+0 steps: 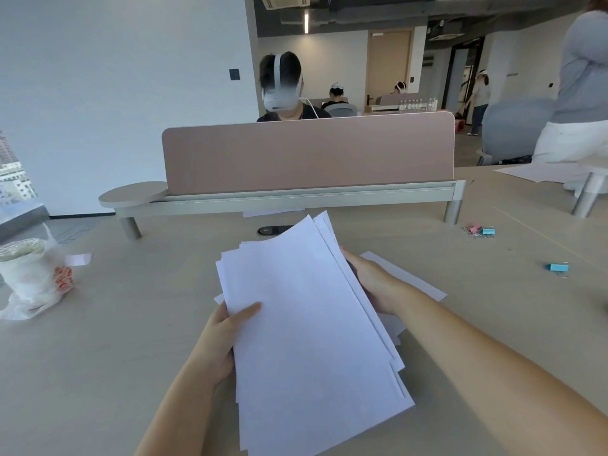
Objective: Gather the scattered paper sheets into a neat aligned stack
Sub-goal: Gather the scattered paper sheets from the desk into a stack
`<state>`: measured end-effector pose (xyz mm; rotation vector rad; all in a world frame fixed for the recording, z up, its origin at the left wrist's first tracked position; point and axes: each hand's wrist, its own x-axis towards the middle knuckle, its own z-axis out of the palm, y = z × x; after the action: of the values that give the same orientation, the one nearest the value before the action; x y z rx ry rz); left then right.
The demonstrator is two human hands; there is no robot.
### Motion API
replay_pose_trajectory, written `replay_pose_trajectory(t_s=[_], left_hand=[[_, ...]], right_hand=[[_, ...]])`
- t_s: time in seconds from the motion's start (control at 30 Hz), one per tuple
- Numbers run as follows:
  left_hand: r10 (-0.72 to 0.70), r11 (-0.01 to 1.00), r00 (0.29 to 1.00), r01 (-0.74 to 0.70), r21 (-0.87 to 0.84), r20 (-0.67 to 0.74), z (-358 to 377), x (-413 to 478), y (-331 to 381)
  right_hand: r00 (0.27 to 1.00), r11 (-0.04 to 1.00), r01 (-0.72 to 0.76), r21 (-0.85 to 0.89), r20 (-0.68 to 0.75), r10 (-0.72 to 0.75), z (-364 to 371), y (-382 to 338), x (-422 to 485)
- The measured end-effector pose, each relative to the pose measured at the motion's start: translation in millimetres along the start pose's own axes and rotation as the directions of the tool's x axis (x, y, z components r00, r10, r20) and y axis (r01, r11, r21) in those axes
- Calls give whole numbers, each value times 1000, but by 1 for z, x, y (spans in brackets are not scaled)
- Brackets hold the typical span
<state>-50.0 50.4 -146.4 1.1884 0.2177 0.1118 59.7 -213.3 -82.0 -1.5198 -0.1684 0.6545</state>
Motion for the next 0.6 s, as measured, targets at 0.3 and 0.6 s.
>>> replay_pose_trajectory(t_s=[0.3, 0.6], left_hand=[[138, 990, 982, -136, 20, -127, -38, 1, -5], [138, 990, 985, -136, 25, -102, -34, -1, 1]], right_hand=[[903, 432, -394, -811, -430, 15, -83, -15, -46], [955, 181, -296, -938, -296, 24, -53, 30, -16]])
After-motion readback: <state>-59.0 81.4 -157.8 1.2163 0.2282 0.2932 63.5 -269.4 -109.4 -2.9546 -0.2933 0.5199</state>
